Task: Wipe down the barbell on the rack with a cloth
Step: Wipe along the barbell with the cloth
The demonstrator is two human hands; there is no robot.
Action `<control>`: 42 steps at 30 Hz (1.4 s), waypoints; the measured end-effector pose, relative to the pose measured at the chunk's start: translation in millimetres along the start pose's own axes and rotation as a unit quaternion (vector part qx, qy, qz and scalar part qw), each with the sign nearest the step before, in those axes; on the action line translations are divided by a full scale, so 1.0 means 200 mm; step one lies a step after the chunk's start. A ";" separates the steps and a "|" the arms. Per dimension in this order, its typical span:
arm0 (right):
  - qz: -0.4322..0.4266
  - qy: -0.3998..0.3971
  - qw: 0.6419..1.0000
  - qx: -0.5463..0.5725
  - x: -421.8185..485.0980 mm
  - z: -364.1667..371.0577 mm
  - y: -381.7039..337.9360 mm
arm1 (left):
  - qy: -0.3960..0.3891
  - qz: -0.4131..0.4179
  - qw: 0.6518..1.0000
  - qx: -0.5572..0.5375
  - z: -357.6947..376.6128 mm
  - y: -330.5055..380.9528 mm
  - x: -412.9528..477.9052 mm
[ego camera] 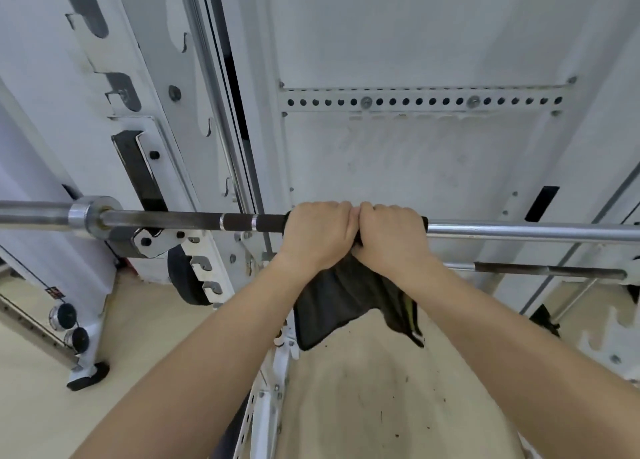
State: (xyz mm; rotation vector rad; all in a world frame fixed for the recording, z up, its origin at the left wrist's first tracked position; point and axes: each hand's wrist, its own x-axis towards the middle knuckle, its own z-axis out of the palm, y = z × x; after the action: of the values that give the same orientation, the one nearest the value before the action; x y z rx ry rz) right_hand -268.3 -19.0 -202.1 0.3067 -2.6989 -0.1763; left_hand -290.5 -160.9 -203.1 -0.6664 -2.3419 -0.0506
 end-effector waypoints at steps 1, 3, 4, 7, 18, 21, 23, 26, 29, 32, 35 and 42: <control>0.007 -0.001 1.000 0.008 0.03 0.00 -0.07 | -0.005 -0.008 1.000 0.006 0.01 -0.06 -0.02; 0.007 0.004 1.000 0.016 0.09 0.00 -0.19 | -0.024 -0.019 0.999 0.017 0.00 -0.19 -0.07; 0.002 0.008 1.000 0.020 0.12 0.00 -0.25 | -0.031 -0.018 0.999 0.027 -0.01 -0.26 -0.09; -0.022 0.022 0.999 0.039 0.19 -0.01 -0.43 | -0.033 -0.024 0.998 0.052 -0.02 -0.47 -0.17; -0.046 0.124 0.991 -0.009 0.10 0.10 -0.18 | -0.043 -0.006 0.994 0.104 0.03 -0.19 -0.07; -0.014 0.109 0.994 -0.022 0.00 0.11 0.05 | -0.035 0.001 0.995 0.092 0.05 -0.01 -0.01; 0.021 0.089 0.995 -0.032 -0.04 0.09 0.18 | -0.026 0.019 0.997 0.075 0.05 0.08 0.03; 0.027 0.053 0.998 -0.029 -0.03 0.07 0.18 | -0.042 0.008 0.999 0.013 0.06 0.08 0.03; 0.018 0.029 0.999 -0.004 0.03 0.04 0.01 | -0.067 0.040 0.995 -0.059 0.01 -0.07 -0.05; 0.009 0.021 1.000 0.013 0.08 0.01 -0.14 | -0.111 0.066 0.990 -0.053 -0.04 -0.30 -0.13; -0.034 0.024 0.999 0.033 0.16 -0.01 -0.34 | -0.134 0.058 0.989 -0.018 -0.09 -0.54 -0.21; -0.128 -0.006 0.990 0.055 0.42 -0.06 -0.85 | -0.184 0.033 0.966 0.177 -0.21 -0.94 -0.32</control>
State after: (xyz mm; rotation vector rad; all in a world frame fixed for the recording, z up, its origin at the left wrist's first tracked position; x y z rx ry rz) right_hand -306.6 -204.9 -186.4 0.6865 -2.6773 -0.1042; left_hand -314.9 -362.1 -184.7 -0.6114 -2.5822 0.5530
